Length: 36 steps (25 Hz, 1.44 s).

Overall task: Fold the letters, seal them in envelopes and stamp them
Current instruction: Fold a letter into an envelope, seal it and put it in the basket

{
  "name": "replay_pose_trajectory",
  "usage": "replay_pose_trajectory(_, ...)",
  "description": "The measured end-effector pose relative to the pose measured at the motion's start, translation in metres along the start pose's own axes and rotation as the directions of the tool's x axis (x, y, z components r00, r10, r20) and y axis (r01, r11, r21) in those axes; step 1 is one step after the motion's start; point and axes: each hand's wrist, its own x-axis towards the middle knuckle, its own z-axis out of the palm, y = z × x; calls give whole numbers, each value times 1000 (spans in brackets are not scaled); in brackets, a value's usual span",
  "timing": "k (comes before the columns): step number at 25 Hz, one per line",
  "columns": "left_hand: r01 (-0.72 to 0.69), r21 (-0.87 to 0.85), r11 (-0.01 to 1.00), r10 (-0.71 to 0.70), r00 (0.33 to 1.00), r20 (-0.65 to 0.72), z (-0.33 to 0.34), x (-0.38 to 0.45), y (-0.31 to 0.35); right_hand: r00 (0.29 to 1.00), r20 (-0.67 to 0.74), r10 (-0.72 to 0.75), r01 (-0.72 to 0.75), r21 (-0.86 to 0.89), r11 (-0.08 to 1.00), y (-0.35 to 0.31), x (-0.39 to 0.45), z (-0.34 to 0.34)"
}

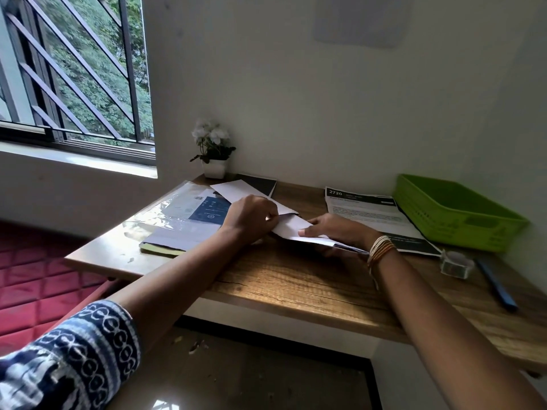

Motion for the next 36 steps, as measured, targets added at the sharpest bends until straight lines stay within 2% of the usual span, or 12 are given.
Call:
replay_pose_trajectory(2,-31,-23,999,32,999,30,-1,0,1,990,-138,3,-16,-91,996,4,6,-1)
replay_pose_trajectory(5,-62,-69,996,67,995,72,-2,1,2,969,-244,35,-39,-11,999,6,6,4)
replay_pose_trajectory(8,-38,-66,997,42,998,53,-2,0,2,975,-208,74,-60,75,995,0,-5,7)
replay_pose_trajectory(12,38,-56,998,-40,998,-37,-3,-2,-2,994,78,75,-96,320,943,-6,-24,-5)
replay_pose_trajectory(14,-12,-98,995,9,999,-33,-2,-1,-3,998,47,37,-53,418,907,-6,-24,-7)
replay_pose_trajectory(17,-104,-170,980,102,995,-17,-1,-1,-1,991,-69,113,-68,466,882,-4,-14,0)
replay_pose_trajectory(21,-81,-178,981,80,997,-13,1,-1,1,970,-125,209,-112,532,839,2,-5,10)
replay_pose_trajectory(23,-11,-170,985,8,1000,-18,2,-1,-2,982,-107,153,-53,629,776,0,-12,2)
replay_pose_trajectory(27,52,-200,978,-66,996,-67,3,1,-9,989,-67,-131,134,771,623,-2,-26,-19)
replay_pose_trajectory(31,7,-190,982,-24,996,-87,4,1,-10,983,-72,-168,172,677,715,-2,-21,-13)
replay_pose_trajectory(34,-86,-221,971,58,990,-131,4,0,-9,958,-231,-169,272,554,787,-1,-15,-1)
replay_pose_trajectory(36,-151,-245,958,118,982,-144,4,0,-6,903,-381,-197,338,349,874,1,-10,6)
